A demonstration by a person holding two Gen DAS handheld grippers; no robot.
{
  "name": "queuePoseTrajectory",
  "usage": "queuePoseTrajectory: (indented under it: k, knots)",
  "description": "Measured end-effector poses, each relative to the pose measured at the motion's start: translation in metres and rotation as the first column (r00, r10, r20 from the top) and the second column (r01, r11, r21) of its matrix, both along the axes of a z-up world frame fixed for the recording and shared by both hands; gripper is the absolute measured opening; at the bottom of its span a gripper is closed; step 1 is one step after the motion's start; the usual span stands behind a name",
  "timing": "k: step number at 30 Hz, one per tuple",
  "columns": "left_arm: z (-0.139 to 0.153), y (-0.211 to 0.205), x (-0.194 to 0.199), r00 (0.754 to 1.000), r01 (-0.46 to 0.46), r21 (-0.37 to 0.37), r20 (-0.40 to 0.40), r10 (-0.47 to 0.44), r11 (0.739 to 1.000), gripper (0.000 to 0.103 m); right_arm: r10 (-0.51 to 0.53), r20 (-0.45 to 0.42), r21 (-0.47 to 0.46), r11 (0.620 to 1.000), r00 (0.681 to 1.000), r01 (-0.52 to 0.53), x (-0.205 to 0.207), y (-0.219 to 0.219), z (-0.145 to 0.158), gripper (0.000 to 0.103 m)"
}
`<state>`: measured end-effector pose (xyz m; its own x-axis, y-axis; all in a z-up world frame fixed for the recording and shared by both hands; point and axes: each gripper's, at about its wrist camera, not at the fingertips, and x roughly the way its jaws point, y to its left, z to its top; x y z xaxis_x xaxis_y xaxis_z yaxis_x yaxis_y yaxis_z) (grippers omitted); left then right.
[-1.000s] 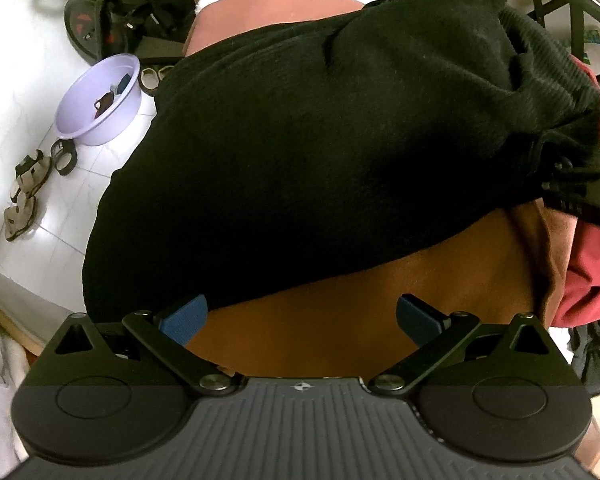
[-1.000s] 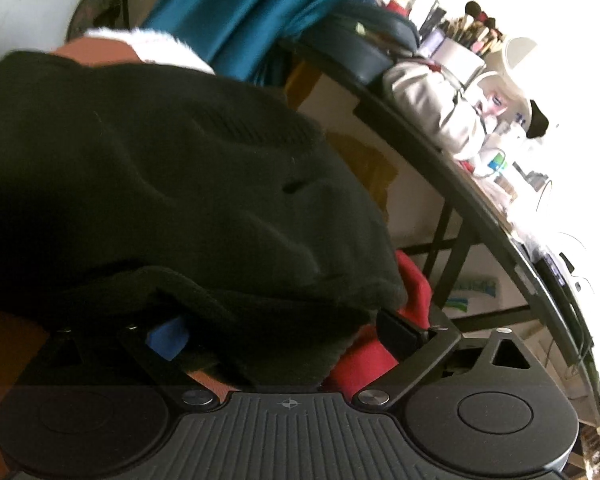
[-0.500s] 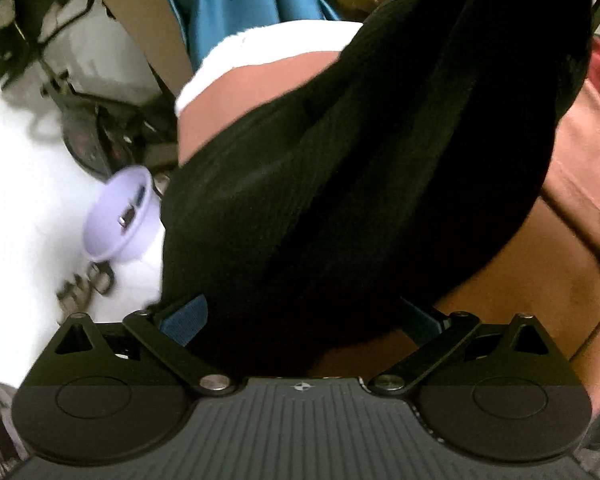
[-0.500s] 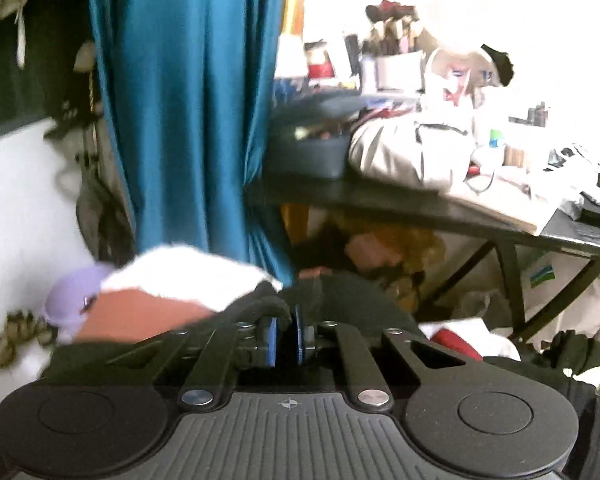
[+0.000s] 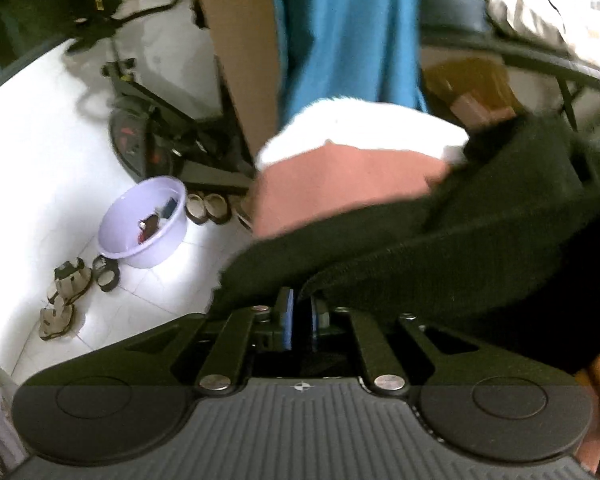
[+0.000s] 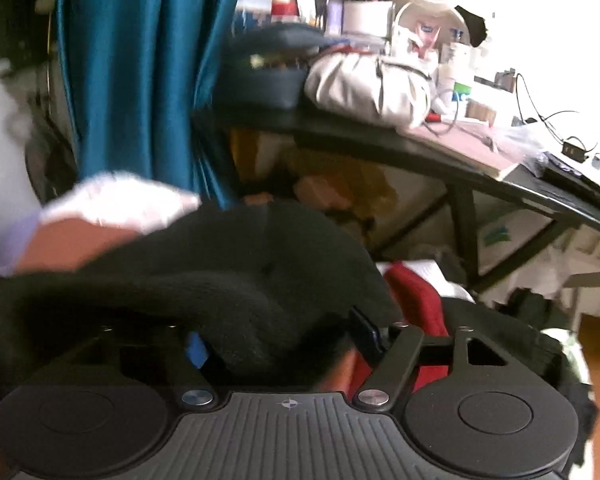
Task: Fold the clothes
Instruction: 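Close the right gripper on the black garment while the left gripper closes on it too, then lift the black garment with both grippers and carry it to the patterned table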
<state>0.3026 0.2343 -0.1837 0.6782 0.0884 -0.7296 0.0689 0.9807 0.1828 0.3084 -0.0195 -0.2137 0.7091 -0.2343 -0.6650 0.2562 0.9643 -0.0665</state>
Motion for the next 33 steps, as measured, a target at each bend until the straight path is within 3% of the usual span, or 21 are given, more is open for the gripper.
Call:
queuePoseTrajectory:
  k: [5, 8, 10, 12, 14, 15, 18, 21, 24, 28, 33]
  knots:
    - [0.029, 0.017, 0.01, 0.995, -0.074, -0.056, 0.058, 0.077, 0.996, 0.009, 0.023, -0.063, -0.014, 1.0, 0.998, -0.024, -0.007, 0.021, -0.022, 0.076]
    - [0.045, 0.017, 0.011, 0.991, -0.085, -0.042, 0.101, 0.089, 0.995, 0.008, 0.025, -0.103, -0.03, 0.999, 0.994, -0.028, -0.001, 0.032, -0.037, 0.076]
    - [0.056, 0.018, 0.012, 0.989, -0.083, -0.057, 0.115, 0.09, 0.995, 0.008, -0.042, -0.12, -0.017, 0.999, 0.992, 0.04, 0.012, 0.029, -0.045, 0.073]
    - [0.068, 0.019, 0.011, 0.989, -0.057, -0.069, 0.131, 0.066, 0.996, 0.008, -0.133, -0.125, 0.015, 0.991, 0.983, 0.136, 0.029, 0.019, -0.049, 0.067]
    - [0.079, 0.017, 0.008, 0.988, -0.027, -0.074, 0.149, 0.038, 0.997, 0.007, -0.227, -0.1, 0.178, 0.954, 0.969, 0.242, 0.041, -0.003, -0.041, 0.036]
    - [0.086, 0.015, 0.006, 0.986, -0.019, -0.068, 0.164, 0.03, 0.998, 0.006, -0.25, -0.086, 0.27, 0.926, 0.964, 0.264, 0.044, -0.011, -0.034, 0.027]
    - [0.11, 0.012, 0.003, 0.978, -0.01, -0.061, 0.207, 0.023, 0.998, 0.005, -0.271, 0.01, 0.376, 0.893, 0.963, 0.247, 0.047, -0.02, 0.008, 0.018]
    - [0.138, 0.017, 0.005, 0.969, -0.022, -0.082, 0.242, 0.041, 0.996, 0.005, -0.23, 0.168, 0.455, 0.881, 0.959, 0.131, 0.044, -0.023, 0.071, 0.017]
    - [0.164, 0.014, 0.004, 0.955, -0.004, -0.092, 0.295, 0.031, 0.996, 0.005, -0.195, 0.299, 0.494, 0.869, 0.934, 0.024, 0.044, -0.031, 0.136, 0.017]
    - [0.205, 0.003, -0.003, 0.918, 0.059, -0.126, 0.395, -0.005, 0.99, 0.005, -0.138, 0.495, 0.441, 0.891, 0.858, -0.111, 0.032, -0.044, 0.23, 0.016]
    - [0.25, -0.033, -0.015, 0.85, 0.229, -0.191, 0.517, -0.1, 0.955, 0.005, -0.093, 0.679, 0.339, 0.919, 0.728, -0.199, -0.015, -0.076, 0.336, 0.016]
